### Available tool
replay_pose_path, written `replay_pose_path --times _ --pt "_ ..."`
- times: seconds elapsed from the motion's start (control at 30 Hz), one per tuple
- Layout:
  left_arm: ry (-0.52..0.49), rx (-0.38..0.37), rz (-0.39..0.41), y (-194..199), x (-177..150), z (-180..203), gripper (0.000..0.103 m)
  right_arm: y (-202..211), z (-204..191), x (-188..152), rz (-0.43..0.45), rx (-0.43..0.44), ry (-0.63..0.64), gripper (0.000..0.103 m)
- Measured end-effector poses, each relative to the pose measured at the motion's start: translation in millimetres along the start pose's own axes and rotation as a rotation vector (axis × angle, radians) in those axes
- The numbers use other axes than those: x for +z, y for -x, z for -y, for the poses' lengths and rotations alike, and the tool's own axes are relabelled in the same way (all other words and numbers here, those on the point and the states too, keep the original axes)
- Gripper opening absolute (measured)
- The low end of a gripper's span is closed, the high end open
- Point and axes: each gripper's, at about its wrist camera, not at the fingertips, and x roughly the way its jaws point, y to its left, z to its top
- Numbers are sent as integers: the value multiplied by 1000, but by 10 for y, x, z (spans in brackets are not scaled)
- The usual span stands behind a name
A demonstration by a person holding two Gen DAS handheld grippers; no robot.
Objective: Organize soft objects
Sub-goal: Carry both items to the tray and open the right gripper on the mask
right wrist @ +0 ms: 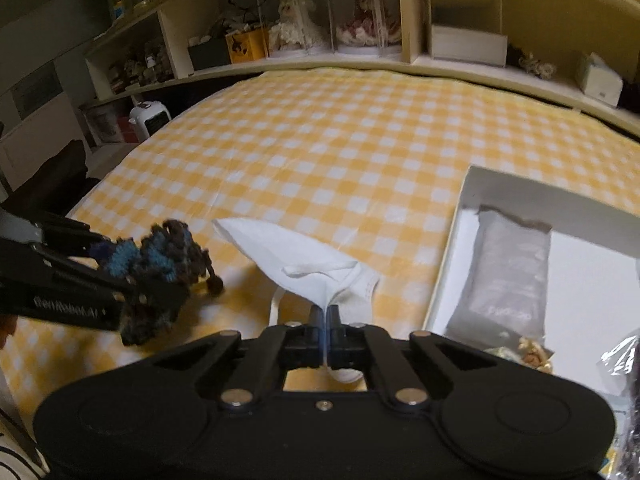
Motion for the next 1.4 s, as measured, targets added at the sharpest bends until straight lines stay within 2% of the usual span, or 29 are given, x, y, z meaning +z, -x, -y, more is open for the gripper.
replay_pose_path --times 0.4,0.67,1.07,1.23,1.4 --pt "95 -72 207 425 234 14 50 545 97 282 236 -67 -21 1" --pt "71 -135 261 435 398 274 50 881 345 408 321 -169 -26 1" --pt "22 -216 303 333 753 774 50 1099 989 371 335 -368 -87 1" --pt "3 -248 298 209 833 998 50 1075 1222 309 318 -459 -102 1" --pt "-2 -278 284 57 849 1132 50 924 1427 313 285 -510 -113 1"
